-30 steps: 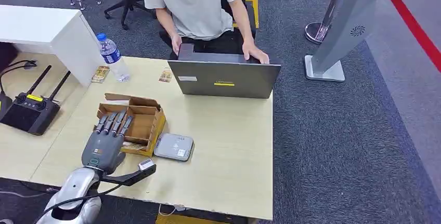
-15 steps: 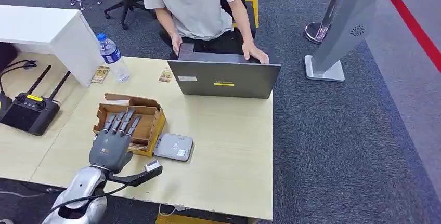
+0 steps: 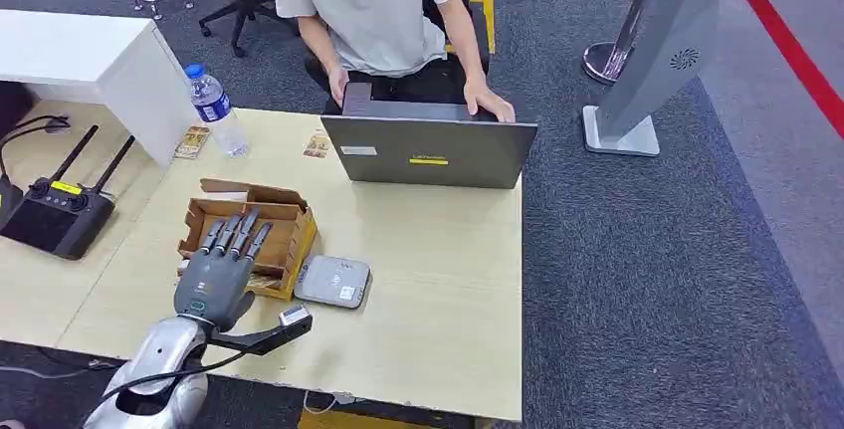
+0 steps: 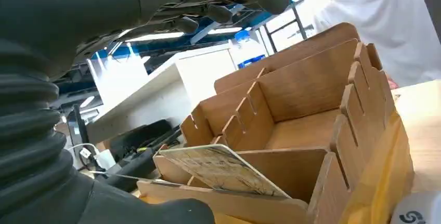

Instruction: Pass the card to the sensor for recognition and then transmit it.

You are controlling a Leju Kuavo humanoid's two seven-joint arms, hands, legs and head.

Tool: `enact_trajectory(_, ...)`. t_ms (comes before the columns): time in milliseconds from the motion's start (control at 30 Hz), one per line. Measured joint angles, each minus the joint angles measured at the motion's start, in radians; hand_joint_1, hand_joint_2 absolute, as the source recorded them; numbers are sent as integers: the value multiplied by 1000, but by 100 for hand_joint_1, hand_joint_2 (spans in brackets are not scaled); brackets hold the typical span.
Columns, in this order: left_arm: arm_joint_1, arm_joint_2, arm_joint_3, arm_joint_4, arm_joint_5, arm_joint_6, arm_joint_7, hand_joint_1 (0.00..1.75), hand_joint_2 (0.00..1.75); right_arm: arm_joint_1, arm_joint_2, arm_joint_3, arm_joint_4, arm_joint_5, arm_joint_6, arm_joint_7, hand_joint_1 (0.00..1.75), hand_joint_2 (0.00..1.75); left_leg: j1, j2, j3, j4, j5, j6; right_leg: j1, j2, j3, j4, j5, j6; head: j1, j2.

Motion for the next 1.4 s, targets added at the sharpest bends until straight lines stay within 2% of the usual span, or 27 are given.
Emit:
enact_trajectory(33, -2, 0, -1, 3, 0, -1, 0, 14, 175, 0, 0, 0, 0, 0, 0, 1, 0, 175, 0, 0, 0, 0, 0, 0, 0, 0, 0, 0, 0, 0, 0, 0)
enact_trajectory(67, -3, 0, -1, 7, 0, -2, 0, 175, 175, 0, 0, 0, 0, 0, 0, 1, 0, 175, 0, 0, 0, 0, 0, 0, 0, 0, 0, 0, 0, 0, 0, 0)
enact_trajectory(300, -6, 3, -6, 27, 27, -23, -13, 175, 175, 0, 0, 0, 0, 1, 1, 1, 0, 175, 0, 0, 0, 0, 0, 0, 0, 0, 0, 0, 0, 0, 0, 0)
enact_trajectory(700, -4, 10, -7, 36, 55, -18, -26, 175, 175, 0, 0, 2, 0, 2, 1, 0, 0, 175, 0, 0, 0, 0, 0, 0, 0, 0, 0, 0, 0, 0, 0, 0)
enact_trajectory(933, 14, 7, -7, 23, 65, 40, -49, 175, 175, 0, 0, 2, 0, 1, 0, 0, 0, 175, 0, 0, 0, 0, 0, 0, 0, 0, 0, 0, 0, 0, 0, 0)
enact_trajectory(1033, 37, 9, -7, -26, 86, 53, -74, 175, 175, 1, 0, 2, 0, -2, -10, -5, 0, 175, 0, 0, 0, 0, 0, 0, 0, 0, 0, 0, 0, 0, 0, 0)
enact_trajectory(1233, 86, 50, -17, -223, 161, 60, -137, 175, 175, 2, 0, 2, 0, -18, -23, -7, 0, 175, 0, 0, 0, 0, 0, 0, 0, 0, 0, 0, 0, 0, 0, 0)
enact_trajectory(1400, 28, 90, -29, -333, 231, 20, -145, 175, 175, 2, 1, 2, 0, -14, -24, -8, 0, 175, 0, -1, 0, 0, 1, -1, 0, -1, 0, 0, 0, 0, 0, 0)
